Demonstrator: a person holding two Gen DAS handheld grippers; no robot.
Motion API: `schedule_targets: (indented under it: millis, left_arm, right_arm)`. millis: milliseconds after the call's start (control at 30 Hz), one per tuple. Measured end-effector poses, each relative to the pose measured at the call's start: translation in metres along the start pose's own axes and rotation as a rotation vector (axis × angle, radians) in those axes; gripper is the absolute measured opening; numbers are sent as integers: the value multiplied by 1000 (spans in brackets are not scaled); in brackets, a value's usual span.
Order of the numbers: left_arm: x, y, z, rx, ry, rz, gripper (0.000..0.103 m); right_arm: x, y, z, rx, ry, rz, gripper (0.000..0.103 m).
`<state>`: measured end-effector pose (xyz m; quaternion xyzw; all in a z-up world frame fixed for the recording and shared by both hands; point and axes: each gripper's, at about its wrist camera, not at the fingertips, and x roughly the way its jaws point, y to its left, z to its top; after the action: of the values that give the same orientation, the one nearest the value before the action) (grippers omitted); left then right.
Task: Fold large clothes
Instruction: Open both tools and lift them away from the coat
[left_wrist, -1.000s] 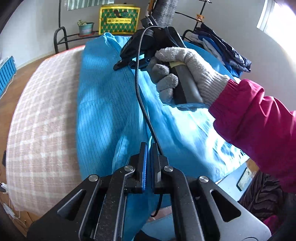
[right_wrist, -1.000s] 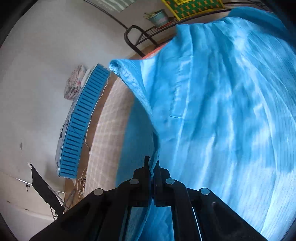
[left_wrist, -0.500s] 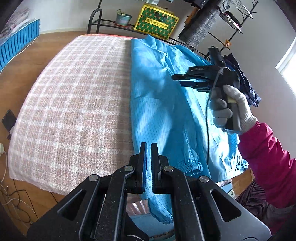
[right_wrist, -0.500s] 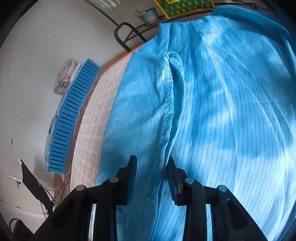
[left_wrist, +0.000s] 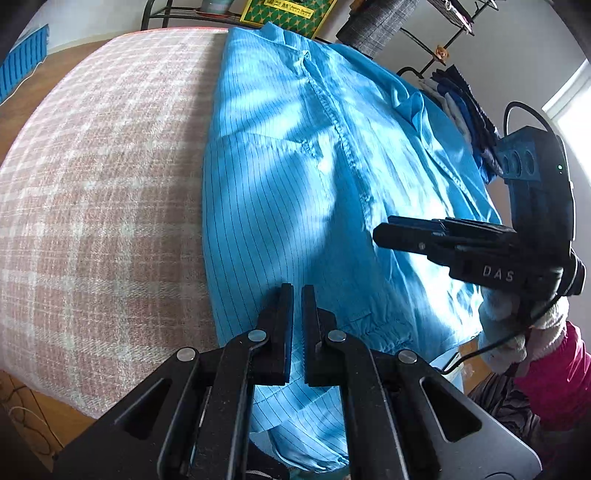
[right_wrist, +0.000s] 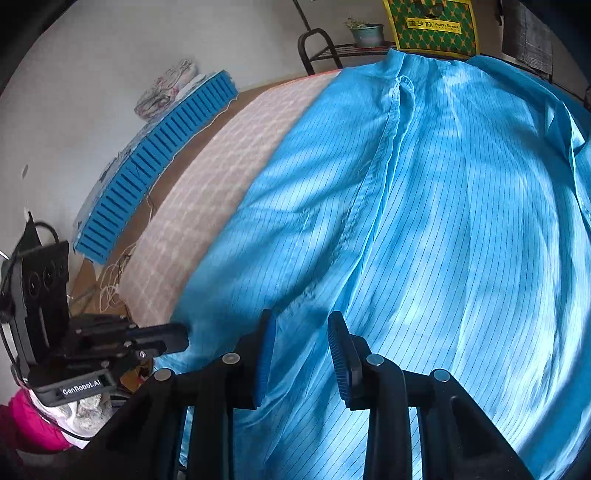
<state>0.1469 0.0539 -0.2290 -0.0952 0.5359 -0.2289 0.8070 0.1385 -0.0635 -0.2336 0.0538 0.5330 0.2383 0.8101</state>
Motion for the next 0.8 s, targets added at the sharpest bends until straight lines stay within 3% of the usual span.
schedule_targets:
  millis: [100, 300, 467, 733, 800]
  left_arm:
    - [16, -3, -5, 34, 24, 38, 0]
    - [12, -15, -4, 68, -3, 84, 0]
    - [-11, -35, -3, 74, -66, 63, 0]
    - [-41, -89, 5, 144, -147, 17, 1]
    - [-45, -105, 7, 165, -160, -7, 5]
  right_arm:
    - [6, -1, -7, 8, -19, -12, 31]
    - [-6, 7, -13, -25, -14, -5, 34]
    - [-62, -14, -30, -50, -129, -49, 60]
    - [-155, -93, -65, 109, -272, -197, 63]
    - [-175, -112, -76, 146, -294, -241, 63]
